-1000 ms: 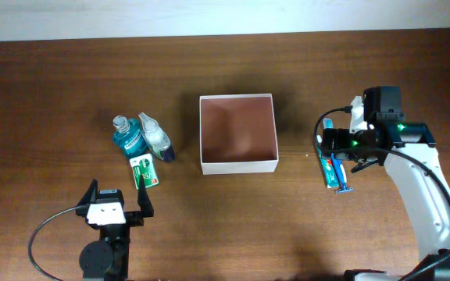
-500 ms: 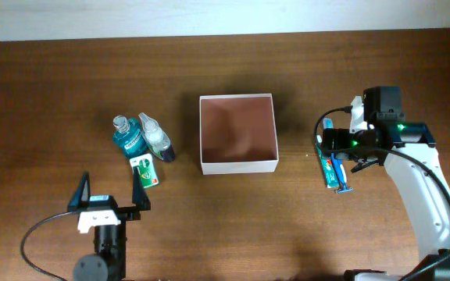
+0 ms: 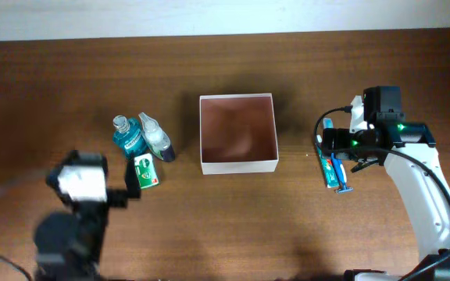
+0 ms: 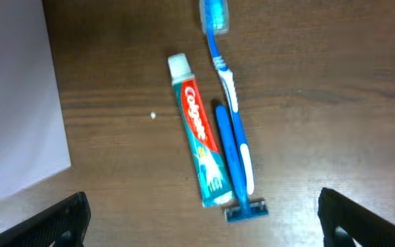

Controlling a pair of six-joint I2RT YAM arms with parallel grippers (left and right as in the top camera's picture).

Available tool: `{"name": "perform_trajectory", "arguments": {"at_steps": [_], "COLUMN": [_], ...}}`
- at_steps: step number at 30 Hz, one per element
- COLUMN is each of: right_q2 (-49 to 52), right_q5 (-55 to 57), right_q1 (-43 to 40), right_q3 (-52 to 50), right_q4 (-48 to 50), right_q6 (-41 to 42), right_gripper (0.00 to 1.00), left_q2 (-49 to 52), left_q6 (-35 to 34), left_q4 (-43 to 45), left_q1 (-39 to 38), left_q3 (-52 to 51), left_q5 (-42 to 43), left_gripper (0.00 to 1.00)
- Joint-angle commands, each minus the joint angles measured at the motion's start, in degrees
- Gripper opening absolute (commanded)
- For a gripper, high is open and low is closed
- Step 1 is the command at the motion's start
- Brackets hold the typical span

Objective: Pack container
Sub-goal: 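Move the left gripper down onto the green Listerine bottle and grasp it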

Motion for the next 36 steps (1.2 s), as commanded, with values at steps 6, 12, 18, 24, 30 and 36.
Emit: {"name": "perform_trajectory", "arguments": {"at_steps": [6, 12, 18, 24, 30, 36], "right_q2": [0.2, 0.2, 0.2, 0.2, 0.2, 0.2], "right_q5": [0.3, 0.3, 0.3, 0.3, 0.3, 0.3], "right_q1": [0.2, 0.2, 0.2, 0.2, 0.2, 0.2], "right_q3": [0.8, 0.8, 0.8, 0.8, 0.8, 0.8], "right_q4": [0.2, 0.2, 0.2, 0.2, 0.2, 0.2], "right_q6": [-0.5, -0.5, -0.5, -0.5, -0.5, -0.5], "right_gripper": [0.99, 0.99, 0.98, 0.99, 0.98, 0.99], "left_q2": [29.7, 37.3, 38.8, 41.4, 48.9, 51.7], "left_q6": [1.7, 1.6, -13.9, -19.0, -19.0, -19.0], "left_q4": [-7.4, -10.0, -11.2, -12.2, -12.4, -11.0], "left_q1": [0.1, 0.3, 3.0, 3.9, 4.0, 4.0], "left_q3": [22.1, 22.1, 22.1, 22.1, 22.1, 22.1], "left_q5": [11.1, 13.1, -2.6, 2.4, 1.5, -1.5], "left_gripper": [0.99, 0.99, 0.99, 0.95, 0.96, 0.93]}}
